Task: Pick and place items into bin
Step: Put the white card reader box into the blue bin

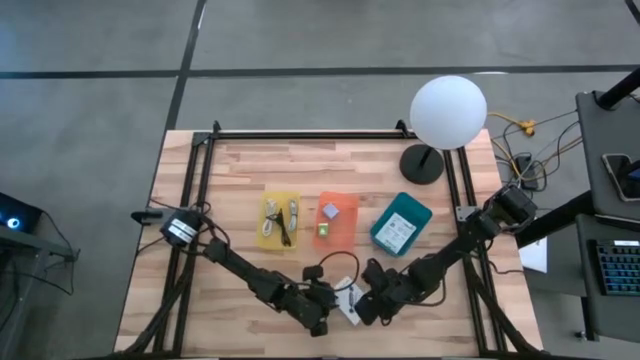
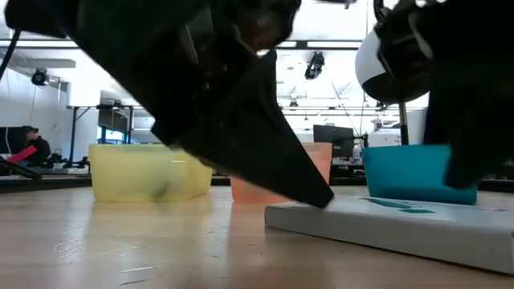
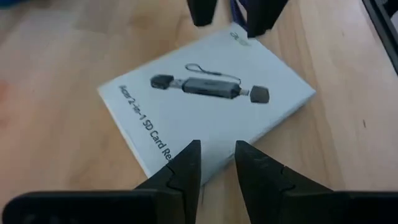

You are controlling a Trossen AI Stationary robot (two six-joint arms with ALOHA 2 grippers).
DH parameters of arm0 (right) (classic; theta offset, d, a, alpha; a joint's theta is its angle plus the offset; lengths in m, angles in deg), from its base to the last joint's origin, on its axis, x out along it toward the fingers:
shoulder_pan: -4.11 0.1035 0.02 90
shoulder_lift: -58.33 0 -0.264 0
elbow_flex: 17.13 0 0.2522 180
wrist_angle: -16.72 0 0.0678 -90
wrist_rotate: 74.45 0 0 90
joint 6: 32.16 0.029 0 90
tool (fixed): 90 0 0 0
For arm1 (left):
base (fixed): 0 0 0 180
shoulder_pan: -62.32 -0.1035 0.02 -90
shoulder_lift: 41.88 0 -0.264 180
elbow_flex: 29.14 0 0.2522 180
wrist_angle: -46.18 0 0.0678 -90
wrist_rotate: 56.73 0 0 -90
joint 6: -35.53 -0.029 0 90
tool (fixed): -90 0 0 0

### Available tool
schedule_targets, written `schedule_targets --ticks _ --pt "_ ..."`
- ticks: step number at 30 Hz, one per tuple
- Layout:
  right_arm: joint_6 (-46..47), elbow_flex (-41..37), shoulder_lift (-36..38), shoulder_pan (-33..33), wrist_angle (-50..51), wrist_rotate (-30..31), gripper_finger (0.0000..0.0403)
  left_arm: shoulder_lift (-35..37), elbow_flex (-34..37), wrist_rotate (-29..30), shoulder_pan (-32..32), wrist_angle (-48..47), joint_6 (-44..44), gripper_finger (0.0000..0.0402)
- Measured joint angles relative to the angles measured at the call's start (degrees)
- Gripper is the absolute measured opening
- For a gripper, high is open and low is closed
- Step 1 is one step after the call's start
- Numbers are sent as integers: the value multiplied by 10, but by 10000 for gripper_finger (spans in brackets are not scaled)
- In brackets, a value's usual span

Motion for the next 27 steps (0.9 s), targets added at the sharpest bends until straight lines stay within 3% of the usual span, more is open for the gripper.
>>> schedule_targets --ticks 27 --pt "-29 9 -43 -6 -48 -20 222 -15 12 -22 3 6 62 83"
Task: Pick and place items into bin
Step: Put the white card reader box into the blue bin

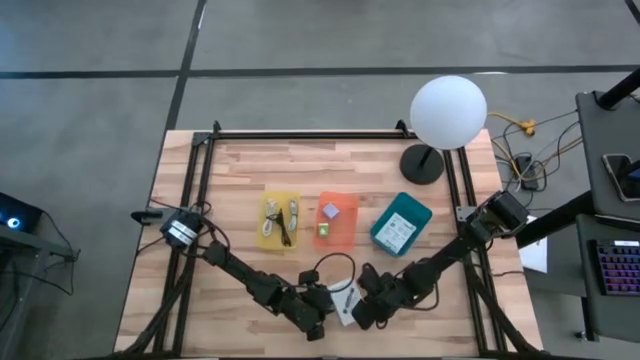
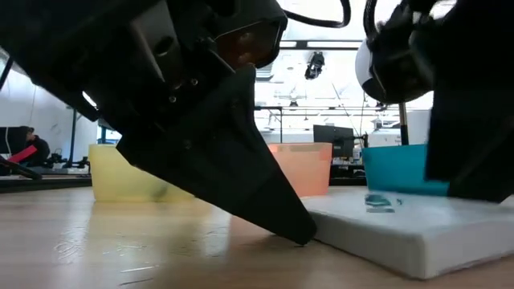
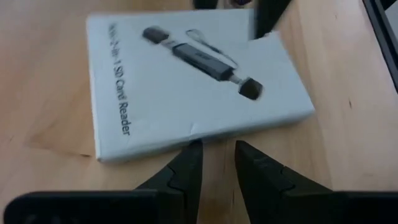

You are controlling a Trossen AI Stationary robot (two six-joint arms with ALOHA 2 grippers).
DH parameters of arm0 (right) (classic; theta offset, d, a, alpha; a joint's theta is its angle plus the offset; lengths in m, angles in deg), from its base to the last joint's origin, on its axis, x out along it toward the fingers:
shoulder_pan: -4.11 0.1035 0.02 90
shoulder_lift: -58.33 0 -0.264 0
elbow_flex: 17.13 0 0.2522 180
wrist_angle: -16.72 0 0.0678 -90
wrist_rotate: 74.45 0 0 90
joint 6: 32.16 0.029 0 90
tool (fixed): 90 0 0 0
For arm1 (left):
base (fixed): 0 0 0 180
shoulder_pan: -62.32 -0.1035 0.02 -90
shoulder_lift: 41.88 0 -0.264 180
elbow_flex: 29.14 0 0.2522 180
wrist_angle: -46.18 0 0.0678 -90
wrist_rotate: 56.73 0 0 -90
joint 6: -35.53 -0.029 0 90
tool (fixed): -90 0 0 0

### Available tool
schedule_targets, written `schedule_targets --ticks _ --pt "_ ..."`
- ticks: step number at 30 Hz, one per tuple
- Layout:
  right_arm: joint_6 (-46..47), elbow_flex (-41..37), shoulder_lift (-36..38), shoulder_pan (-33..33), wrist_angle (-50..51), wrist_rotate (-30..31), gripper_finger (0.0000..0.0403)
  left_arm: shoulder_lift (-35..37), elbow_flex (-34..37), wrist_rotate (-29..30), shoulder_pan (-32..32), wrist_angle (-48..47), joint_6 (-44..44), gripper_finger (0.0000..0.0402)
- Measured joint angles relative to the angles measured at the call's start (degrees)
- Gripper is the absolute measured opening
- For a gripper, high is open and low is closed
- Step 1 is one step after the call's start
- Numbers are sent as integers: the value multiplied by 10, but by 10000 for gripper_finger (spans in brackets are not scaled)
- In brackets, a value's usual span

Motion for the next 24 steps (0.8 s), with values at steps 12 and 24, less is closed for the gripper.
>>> schedule_targets --ticks 12,24 --pt "-97 88 6 -9 7 -3 214 2 -1 -2 -1 -13 -4 83" --pt "-150 105 3 -37 13 38 214 -3 -12 -3 -5 0 3 83"
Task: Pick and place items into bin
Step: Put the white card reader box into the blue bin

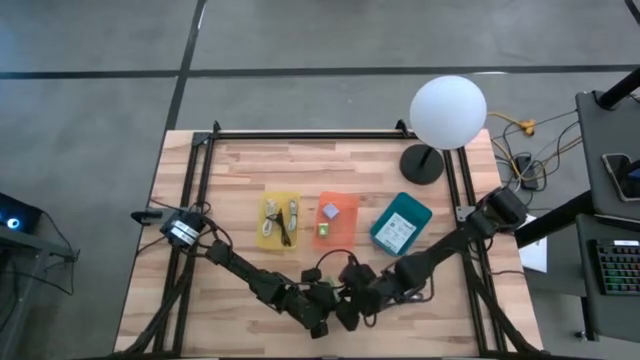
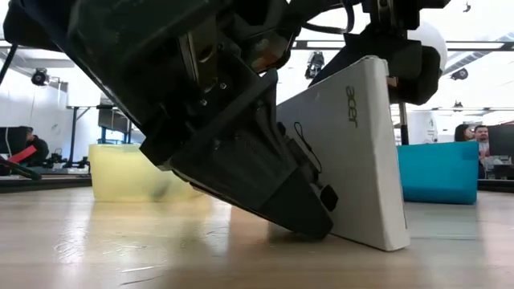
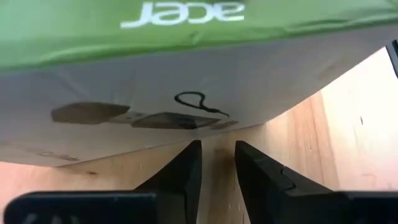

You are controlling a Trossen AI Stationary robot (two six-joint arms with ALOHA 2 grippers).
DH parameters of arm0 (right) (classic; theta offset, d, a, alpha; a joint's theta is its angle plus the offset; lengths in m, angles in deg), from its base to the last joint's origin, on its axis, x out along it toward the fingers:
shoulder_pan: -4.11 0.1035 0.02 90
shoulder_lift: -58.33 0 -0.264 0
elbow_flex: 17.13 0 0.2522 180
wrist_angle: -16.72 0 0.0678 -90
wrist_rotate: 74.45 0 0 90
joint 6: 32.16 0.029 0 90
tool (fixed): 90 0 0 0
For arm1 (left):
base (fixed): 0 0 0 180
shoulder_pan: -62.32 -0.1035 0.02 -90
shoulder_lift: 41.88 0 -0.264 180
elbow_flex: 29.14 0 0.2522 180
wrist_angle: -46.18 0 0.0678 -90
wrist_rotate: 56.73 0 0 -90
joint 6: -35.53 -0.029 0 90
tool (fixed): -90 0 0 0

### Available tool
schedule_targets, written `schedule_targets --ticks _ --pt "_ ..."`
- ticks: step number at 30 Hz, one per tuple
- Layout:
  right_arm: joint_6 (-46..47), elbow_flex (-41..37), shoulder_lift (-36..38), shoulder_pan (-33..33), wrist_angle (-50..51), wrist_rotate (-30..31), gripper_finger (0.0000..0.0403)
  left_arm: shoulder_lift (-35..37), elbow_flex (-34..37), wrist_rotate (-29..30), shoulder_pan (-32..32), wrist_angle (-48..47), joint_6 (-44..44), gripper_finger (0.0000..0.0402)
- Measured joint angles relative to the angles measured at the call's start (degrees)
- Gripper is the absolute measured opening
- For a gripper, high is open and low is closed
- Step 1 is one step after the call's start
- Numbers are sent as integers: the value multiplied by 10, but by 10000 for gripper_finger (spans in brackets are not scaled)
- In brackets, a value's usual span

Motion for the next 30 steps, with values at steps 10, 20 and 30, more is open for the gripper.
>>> schedule_targets --ticks 10,20,30 --pt "-37 -13 1 1 8 -6 214 0 2 5 0 0 12 83" --pt "-55 0 -1 1 22 -11 214 1 4 7 -1 -2 12 83" --pt "-66 -2 28 2 52 -12 215 2 5 7 -1 -3 12 83"
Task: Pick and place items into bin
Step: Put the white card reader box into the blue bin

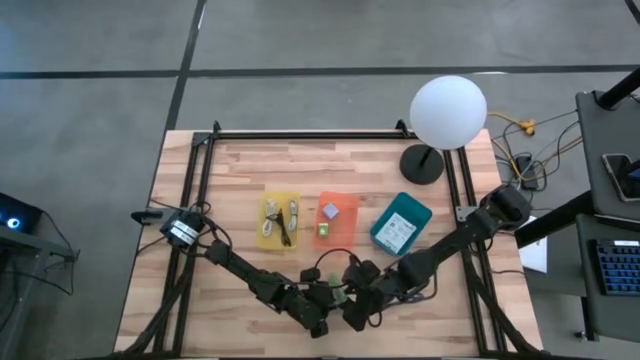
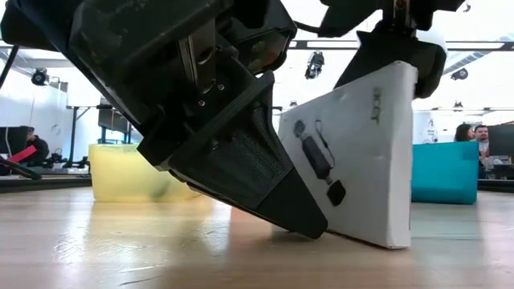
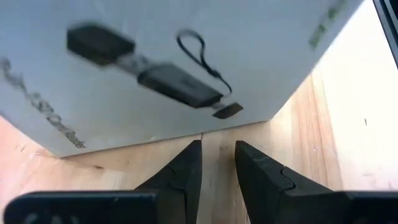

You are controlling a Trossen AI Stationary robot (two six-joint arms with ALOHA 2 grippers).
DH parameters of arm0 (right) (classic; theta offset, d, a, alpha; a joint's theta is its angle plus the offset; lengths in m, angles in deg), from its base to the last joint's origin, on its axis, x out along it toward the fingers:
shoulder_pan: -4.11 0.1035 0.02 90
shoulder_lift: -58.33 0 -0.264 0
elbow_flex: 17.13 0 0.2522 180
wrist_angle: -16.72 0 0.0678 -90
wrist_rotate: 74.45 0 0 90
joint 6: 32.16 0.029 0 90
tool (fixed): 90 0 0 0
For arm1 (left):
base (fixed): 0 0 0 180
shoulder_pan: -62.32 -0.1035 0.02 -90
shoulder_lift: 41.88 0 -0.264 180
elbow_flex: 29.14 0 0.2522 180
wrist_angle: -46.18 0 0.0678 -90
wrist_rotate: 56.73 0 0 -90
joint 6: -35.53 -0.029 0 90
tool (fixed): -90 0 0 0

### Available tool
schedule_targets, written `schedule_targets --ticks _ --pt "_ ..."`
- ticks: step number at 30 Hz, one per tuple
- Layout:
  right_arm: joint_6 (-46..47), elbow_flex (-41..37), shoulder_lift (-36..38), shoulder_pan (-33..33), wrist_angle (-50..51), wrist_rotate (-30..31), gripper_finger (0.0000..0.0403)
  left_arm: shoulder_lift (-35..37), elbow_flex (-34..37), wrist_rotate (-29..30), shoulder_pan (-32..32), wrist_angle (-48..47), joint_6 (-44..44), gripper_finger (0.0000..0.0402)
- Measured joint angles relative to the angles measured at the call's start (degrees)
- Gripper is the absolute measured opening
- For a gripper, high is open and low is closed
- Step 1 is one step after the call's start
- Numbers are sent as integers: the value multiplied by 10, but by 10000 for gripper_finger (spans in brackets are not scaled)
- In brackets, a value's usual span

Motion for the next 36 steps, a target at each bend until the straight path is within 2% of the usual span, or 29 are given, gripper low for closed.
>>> schedule_targets --ticks 5,8,12,16,19,25,30,36 --pt "-2 0 20 3 82 31 215 0 1 0 0 0 0 83" --pt "47 -8 19 9 171 59 215 0 2 0 0 0 0 83" --pt "154 -50 17 15 209 62 215 0 3 0 0 0 0 83" --pt "255 -113 17 24 178 22 215 1 4 -2 0 2 0 83" --pt "282 -145 21 29 132 9 215 3 -3 -6 0 -5 0 83" --pt "251 -148 19 23 71 8 214 0 -22 -9 -13 1 2 83" --pt "230 -131 13 20 73 4 214 -7 -17 -38 -26 -14 15 83" --pt "225 -115 15 21 91 4 214 -1 -19 -27 -26 -20 13 83"
